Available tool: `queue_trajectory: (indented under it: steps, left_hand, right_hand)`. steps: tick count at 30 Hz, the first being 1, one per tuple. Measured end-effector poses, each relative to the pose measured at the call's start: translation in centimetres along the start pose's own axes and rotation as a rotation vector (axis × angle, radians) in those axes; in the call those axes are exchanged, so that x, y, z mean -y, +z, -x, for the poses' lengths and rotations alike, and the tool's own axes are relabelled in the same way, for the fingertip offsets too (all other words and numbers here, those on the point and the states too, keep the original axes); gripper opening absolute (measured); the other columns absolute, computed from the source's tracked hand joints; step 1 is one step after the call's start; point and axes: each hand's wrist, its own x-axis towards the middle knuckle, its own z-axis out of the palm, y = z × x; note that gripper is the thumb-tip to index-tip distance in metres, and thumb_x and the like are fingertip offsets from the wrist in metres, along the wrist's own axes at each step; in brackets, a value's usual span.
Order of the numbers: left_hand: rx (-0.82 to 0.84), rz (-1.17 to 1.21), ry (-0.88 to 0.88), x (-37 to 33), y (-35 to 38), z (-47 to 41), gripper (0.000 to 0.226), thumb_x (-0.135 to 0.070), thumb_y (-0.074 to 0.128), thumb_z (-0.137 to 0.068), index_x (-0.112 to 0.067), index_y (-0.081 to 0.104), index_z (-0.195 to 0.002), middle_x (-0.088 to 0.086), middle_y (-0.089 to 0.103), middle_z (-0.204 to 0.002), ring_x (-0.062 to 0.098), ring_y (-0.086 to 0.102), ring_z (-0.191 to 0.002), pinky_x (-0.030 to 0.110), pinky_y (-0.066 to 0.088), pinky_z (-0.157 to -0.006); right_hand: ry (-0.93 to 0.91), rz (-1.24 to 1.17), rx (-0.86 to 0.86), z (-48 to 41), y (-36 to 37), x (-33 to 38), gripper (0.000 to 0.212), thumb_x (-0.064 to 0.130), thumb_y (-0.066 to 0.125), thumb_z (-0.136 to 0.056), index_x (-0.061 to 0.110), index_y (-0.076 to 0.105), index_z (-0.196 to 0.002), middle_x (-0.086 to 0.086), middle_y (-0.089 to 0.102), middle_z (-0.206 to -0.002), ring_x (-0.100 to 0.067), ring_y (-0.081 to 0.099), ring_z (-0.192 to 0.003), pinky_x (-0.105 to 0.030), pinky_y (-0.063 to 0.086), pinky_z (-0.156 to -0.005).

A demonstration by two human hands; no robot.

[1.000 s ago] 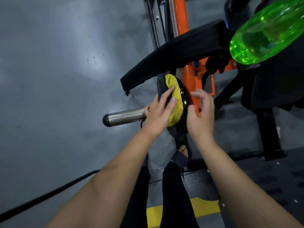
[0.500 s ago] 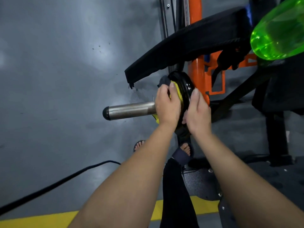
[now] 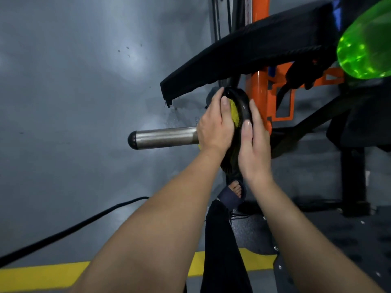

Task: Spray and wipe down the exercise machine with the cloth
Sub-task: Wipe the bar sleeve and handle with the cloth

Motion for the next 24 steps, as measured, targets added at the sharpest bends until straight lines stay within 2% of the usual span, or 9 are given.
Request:
queue_trajectory:
  steps: [2,6,9,12,14,17,19,21,24]
  left_hand:
    - [-0.014,-0.029,0.013,0.3,-0.1,0.0,0.050,-0.048,0.021,-0.110,-0.039,0.048,-0.150,-0.002,0.070,-0.130,0.022,0.064,-0.118,0.047,0.046,-0.105]
    - [0.040,-0.073,0.041,0.5,-0.2,-0.2,0.054,-0.047,0.020,-0.108,-0.035,0.050,-0.151,0.001,0.070,-0.131,0.025,0.065,-0.115,0.047,0.047,-0.103]
    - [0.048,-0.096,0.042,0.3,-0.5,-0.3,0.052,-0.045,0.020,-0.110,-0.033,0.047,-0.153,0.003,0.066,-0.138,0.029,0.062,-0.120,0.043,0.044,-0.102]
    - [0.053,-0.107,-0.012,0.1,-0.4,-0.4,0.051,-0.044,0.019,-0.112,-0.033,0.042,-0.156,0.007,0.065,-0.138,0.032,0.059,-0.123,0.043,0.041,-0.102]
    - [0.041,-0.121,-0.047,0.1,-0.1,-0.6,0.053,-0.046,0.015,-0.111,-0.033,0.041,-0.156,0.007,0.066,-0.137,0.032,0.059,-0.122,0.043,0.042,-0.103]
    - [0.031,-0.130,-0.069,0.0,0.1,-0.9,0.053,-0.045,0.015,-0.111,-0.034,0.041,-0.156,0.006,0.065,-0.137,0.032,0.059,-0.123,0.042,0.041,-0.102]
    - [0.032,-0.121,-0.069,0.0,0.1,-0.7,0.051,-0.044,0.016,-0.112,-0.035,0.041,-0.156,0.006,0.065,-0.137,0.031,0.058,-0.124,0.041,0.040,-0.103]
    - [0.023,-0.119,-0.053,0.0,0.1,-0.6,0.053,-0.045,0.015,-0.111,-0.035,0.043,-0.155,0.006,0.066,-0.136,0.030,0.059,-0.123,0.042,0.040,-0.104]
    - [0.022,-0.130,-0.039,0.2,0.0,-0.7,0.054,-0.045,0.014,-0.110,-0.035,0.044,-0.154,0.005,0.067,-0.135,0.030,0.060,-0.123,0.044,0.041,-0.105]
  right_hand:
    - [-0.094,0.119,-0.029,1.2,0.6,-1.1,0.046,0.023,0.034,-0.112,0.022,0.033,-0.158,0.052,0.026,-0.137,0.026,0.026,-0.129,-0.009,0.016,-0.112]
    - [-0.148,0.233,-0.092,-1.4,0.6,0.3,0.043,0.020,0.035,-0.110,0.014,0.044,-0.152,0.008,0.058,-0.135,-0.009,0.047,-0.123,-0.019,0.026,-0.110]
    - [0.072,0.288,0.119,-6.7,0.7,1.8,0.048,0.042,0.027,-0.108,0.030,0.047,-0.151,-0.001,0.056,-0.147,-0.023,0.046,-0.138,-0.044,0.032,-0.119]
    - [0.413,0.380,0.297,-12.2,1.8,3.8,0.046,0.037,0.028,-0.108,0.022,0.056,-0.141,-0.011,0.056,-0.144,-0.034,0.048,-0.135,-0.047,0.036,-0.114]
    - [0.424,0.436,0.157,-13.1,2.4,4.9,0.045,0.035,0.031,-0.109,0.012,0.064,-0.128,-0.014,0.064,-0.127,-0.031,0.058,-0.120,-0.033,0.042,-0.098]
    - [0.178,0.212,-0.193,-9.6,1.2,5.1,0.039,0.031,0.037,-0.110,0.011,0.070,-0.103,-0.001,0.068,-0.098,-0.001,0.061,-0.087,-0.019,0.041,-0.075]
    - [0.077,0.041,-0.197,-5.3,0.2,3.9,0.036,0.030,0.042,-0.110,0.013,0.071,-0.121,0.004,0.070,-0.120,0.014,0.058,-0.102,-0.001,0.037,-0.087]
    - [-0.023,0.056,-0.060,-1.6,-0.2,2.0,0.039,0.027,0.043,-0.110,0.017,0.056,-0.146,0.007,0.047,-0.154,0.006,0.040,-0.139,-0.004,0.027,-0.109]
    - [-0.139,0.136,0.009,0.1,0.3,0.2,0.046,0.019,0.042,-0.110,0.013,0.039,-0.156,-0.002,0.024,-0.168,-0.009,0.022,-0.154,-0.007,0.019,-0.116]
